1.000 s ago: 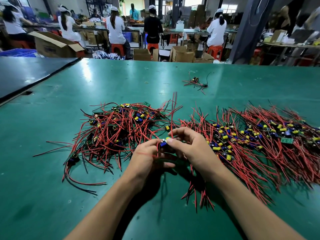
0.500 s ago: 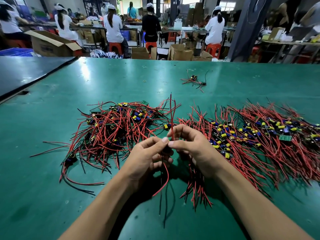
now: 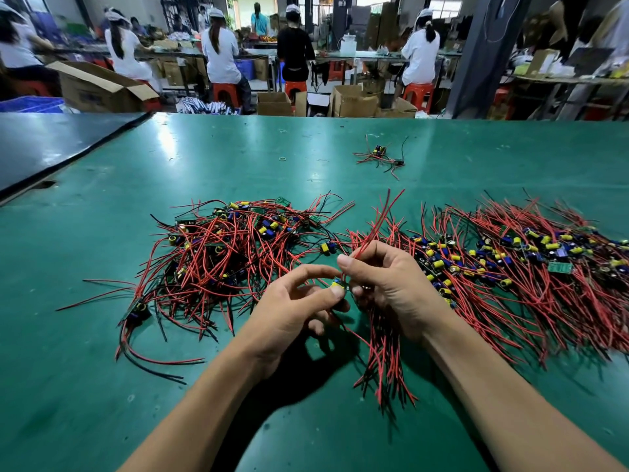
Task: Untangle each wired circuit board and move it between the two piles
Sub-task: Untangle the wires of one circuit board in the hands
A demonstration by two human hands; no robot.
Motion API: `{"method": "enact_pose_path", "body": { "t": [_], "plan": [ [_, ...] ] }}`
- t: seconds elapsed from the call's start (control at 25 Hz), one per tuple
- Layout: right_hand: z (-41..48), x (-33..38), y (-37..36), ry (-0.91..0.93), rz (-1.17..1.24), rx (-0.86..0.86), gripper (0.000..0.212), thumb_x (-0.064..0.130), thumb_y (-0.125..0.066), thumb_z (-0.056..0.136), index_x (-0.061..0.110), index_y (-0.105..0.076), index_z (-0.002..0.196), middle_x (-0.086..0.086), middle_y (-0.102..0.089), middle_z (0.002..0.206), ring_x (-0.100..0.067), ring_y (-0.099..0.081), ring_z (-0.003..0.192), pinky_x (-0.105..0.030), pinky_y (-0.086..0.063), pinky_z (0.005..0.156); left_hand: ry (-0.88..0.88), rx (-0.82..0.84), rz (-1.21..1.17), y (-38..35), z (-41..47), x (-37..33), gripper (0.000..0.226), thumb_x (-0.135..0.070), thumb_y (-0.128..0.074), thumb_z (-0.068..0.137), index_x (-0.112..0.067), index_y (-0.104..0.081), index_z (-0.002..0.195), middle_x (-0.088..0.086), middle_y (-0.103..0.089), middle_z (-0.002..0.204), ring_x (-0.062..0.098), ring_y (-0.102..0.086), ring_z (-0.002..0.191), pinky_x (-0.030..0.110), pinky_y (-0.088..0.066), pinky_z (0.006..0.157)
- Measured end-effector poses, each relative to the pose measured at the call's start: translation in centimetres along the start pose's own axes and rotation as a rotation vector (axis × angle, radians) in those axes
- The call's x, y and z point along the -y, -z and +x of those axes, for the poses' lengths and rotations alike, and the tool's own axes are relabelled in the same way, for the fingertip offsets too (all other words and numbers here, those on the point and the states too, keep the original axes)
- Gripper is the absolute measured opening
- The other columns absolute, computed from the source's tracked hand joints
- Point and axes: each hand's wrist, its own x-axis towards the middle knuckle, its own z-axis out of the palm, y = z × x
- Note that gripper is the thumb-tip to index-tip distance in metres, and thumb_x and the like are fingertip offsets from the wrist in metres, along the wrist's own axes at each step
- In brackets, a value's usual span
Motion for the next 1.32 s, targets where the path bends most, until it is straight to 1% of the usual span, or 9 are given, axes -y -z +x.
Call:
{"method": "enact_pose_path", "body": {
  "t": [0.12,0.28,0.44,0.68,0.76,0.84,0.92,1.04,1.32],
  "plan": [
    [-0.2,0.1,-0.1,-0.009,-0.044,0.039,0.028,0.025,-0.082,0.071,0.013,-0.056,0.073,-0.002,-0.059,0.058,-0.009,-0.045,0.044,-0.017,-0.038,0.042,-0.056,-0.006,0.100,-0.3,-0.3,-0.3,0.006,-0.011,-0.067,0.087,-0.008,-0.067,0.093,0.011,-0.069,0.079,0.017,-0.063,0.070,0.026,-0.049,0.056],
    [-0.4,-0.2,-0.3,-0.040,-0.065,0.095,0.030,0.036,-0.083,0.072,0.021,-0.059,0.064,-0.010,-0.044,0.066,-0.017,-0.038,0.056,-0.031,-0.031,0.054,-0.081,-0.061,0.108,-0.5,-0.4,-0.5,0.015,-0.017,-0.067,0.089,-0.003,-0.067,0.082,0.025,-0.070,0.083,0.030,-0.066,0.076,0.044,-0.055,0.072],
    [-0.4,-0.8,-0.4,0.044,-0.262,-0.003,0.031,0.038,-0.078,0.083,0.022,-0.056,0.068,-0.004,-0.049,0.065,-0.012,-0.043,0.053,-0.023,-0.037,0.051,-0.055,-0.097,0.137,-0.6,-0.3,-0.3,0.014,-0.011,-0.065,0.091,-0.002,-0.074,0.084,0.017,-0.072,0.076,0.022,-0.067,0.068,0.031,-0.057,0.066],
    [-0.2,-1.4,-0.7,0.021,-0.533,0.067,0.025,0.045,-0.064,0.096,0.025,-0.079,0.095,0.007,-0.078,0.092,-0.006,-0.071,0.089,-0.030,-0.052,0.086,-0.141,-0.115,0.216,-0.3,0.0,0.2,0.014,-0.003,-0.061,0.091,0.003,-0.072,0.085,0.010,-0.075,0.081,0.015,-0.066,0.070,0.026,-0.054,0.067],
    [-0.2,-1.1,-0.9,-0.002,-0.447,0.098,0.032,0.046,-0.060,0.098,0.022,-0.080,0.095,0.003,-0.077,0.081,-0.009,-0.071,0.075,-0.024,-0.053,0.072,-0.157,-0.096,0.200,-0.5,0.1,0.2,0.015,-0.002,-0.061,0.091,0.007,-0.069,0.081,-0.001,-0.076,0.095,0.009,-0.068,0.081,0.024,-0.054,0.072],
    [-0.2,-1.0,-0.8,-0.019,-0.362,0.054,0.039,0.052,-0.058,0.097,0.020,-0.081,0.093,0.003,-0.059,0.055,-0.010,-0.052,0.048,-0.020,-0.042,0.049,-0.153,-0.069,0.160,-0.7,0.1,0.3,0.018,-0.002,-0.061,0.092,0.005,-0.069,0.076,-0.003,-0.074,0.110,0.009,-0.069,0.088,0.025,-0.055,0.072],
    [0.1,-0.8,-0.6,-0.052,-0.326,0.009,0.048,0.060,-0.055,0.093,0.019,-0.080,0.090,0.001,-0.039,0.046,-0.010,-0.034,0.041,-0.020,-0.033,0.043,-0.145,-0.055,0.123,-0.9,0.0,0.2,0.019,-0.003,-0.061,0.092,0.002,-0.068,0.074,-0.002,-0.075,0.103,0.009,-0.068,0.077,0.023,-0.052,0.065],
    [0.4,-0.3,-0.5,-0.142,-0.216,-0.029,0.055,0.063,-0.048,0.093,0.019,-0.081,0.090,-0.003,-0.044,0.060,-0.007,-0.030,0.040,-0.019,-0.026,0.040,-0.123,-0.067,0.154,-0.8,-0.1,0.3,0.016,-0.008,-0.062,0.092,0.002,-0.067,0.080,0.009,-0.071,0.074,0.016,-0.063,0.065,0.025,-0.052,0.062],
    [0.6,0.7,0.4,-0.227,0.256,0.029,0.059,0.050,-0.038,0.103,0.013,-0.081,0.088,0.003,-0.059,0.076,-0.004,-0.030,0.040,-0.018,-0.022,0.039,-0.078,-0.079,0.205,-1.0,-0.1,0.7,0.016,-0.013,-0.064,0.092,0.000,-0.068,0.082,0.008,-0.070,0.070,0.018,-0.059,0.065,0.026,-0.045,0.061]
  ]
}}
